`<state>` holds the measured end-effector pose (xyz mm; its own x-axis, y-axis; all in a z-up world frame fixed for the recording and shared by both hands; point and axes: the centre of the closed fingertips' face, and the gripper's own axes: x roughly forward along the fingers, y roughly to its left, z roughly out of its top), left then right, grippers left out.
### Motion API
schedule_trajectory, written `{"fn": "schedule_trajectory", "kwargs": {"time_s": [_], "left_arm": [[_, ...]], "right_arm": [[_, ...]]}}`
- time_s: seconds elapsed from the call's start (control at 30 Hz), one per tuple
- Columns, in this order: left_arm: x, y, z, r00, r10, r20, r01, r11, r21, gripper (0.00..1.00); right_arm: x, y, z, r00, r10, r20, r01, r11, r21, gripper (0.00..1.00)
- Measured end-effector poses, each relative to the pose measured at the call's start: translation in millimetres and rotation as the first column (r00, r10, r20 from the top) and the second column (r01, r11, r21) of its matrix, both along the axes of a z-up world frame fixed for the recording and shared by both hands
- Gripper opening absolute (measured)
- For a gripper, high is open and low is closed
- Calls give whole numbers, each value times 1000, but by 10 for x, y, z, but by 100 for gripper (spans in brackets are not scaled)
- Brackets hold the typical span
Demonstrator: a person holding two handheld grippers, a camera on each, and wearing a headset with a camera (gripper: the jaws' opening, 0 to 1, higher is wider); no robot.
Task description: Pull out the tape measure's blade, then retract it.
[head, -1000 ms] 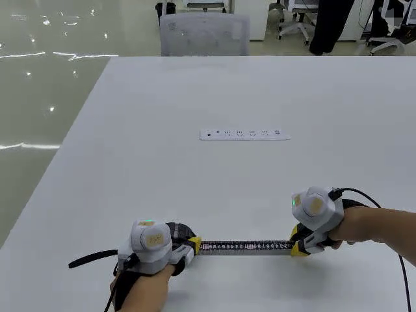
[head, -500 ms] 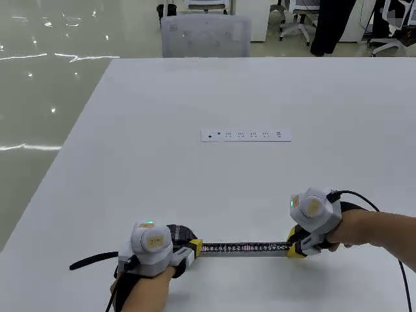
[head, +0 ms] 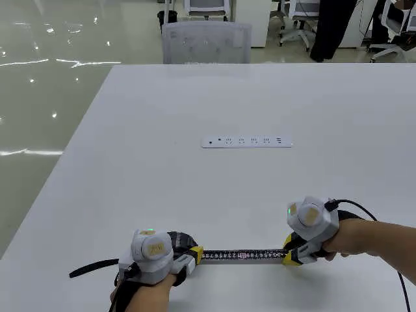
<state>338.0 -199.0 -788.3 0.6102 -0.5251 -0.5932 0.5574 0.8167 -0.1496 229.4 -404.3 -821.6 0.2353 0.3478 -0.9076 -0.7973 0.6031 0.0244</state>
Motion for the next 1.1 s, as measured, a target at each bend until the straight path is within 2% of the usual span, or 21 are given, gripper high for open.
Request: {"fn": "schedule_trajectory", "kwargs": {"time_s": [1.1], "left_arm": [[7,-10,-7,1000,-7,-4,7,1000,6,61]], "right_arm": [[75,158,10,999,-29,17,28,999,22,15]]}}
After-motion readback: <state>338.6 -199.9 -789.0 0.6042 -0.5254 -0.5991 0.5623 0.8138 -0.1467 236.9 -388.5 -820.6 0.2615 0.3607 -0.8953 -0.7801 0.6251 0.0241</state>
